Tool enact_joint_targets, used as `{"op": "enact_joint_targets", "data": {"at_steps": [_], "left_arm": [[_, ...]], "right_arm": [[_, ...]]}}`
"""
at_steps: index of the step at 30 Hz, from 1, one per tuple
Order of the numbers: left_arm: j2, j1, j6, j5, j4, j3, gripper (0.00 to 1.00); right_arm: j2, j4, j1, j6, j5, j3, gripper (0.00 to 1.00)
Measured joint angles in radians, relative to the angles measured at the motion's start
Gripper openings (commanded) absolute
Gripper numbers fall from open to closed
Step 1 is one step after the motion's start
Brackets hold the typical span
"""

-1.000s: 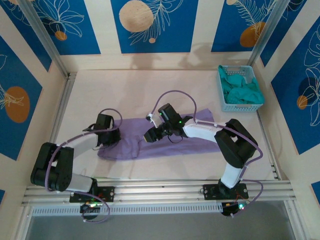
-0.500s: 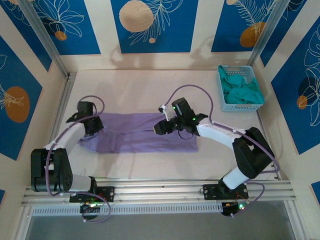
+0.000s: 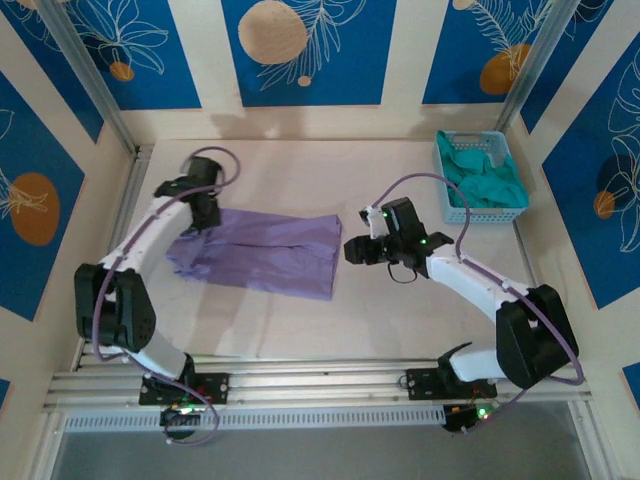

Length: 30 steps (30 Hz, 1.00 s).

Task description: Fold the inside-out t-shirt

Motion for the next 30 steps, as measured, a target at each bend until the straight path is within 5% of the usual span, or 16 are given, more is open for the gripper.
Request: {"op": "enact_joint_targets", "data": {"at_steps": [1,7,11,15,22,30], "left_arm": [[0.013,-0.07,-0.027,0.013,-0.011,0.016,0.02],[0.179,-0.402,-0.177,0.208,0.067,0.14,0.55],[0.314,-0.483,-0.207,0.323,0.133,0.243,0.69],[0.261,-0.452,-0.187,0.33,0.153,0.173,0.74],[-0.111,-0.305,-0.217,0.413,0.289,-0.23,0.74],[0.04,-0.41,-0.262,0.585,0.6,-0.367,0.73]], "right_arm": [[-0.008,-0.008,-0.01,0.005,0.005,-0.005,0.47],[-0.035,-0.028,-0.076,0.037,0.038,-0.016,0.5],[-0.026,-0.03,-0.094,0.062,0.056,-0.024,0.51],[0.022,0.002,-0.054,0.069,0.056,-0.021,0.54],[0.281,0.073,0.021,0.122,0.04,0.148,0.55],[0.53,0.026,-0.072,0.158,0.037,0.397,0.52]]}}
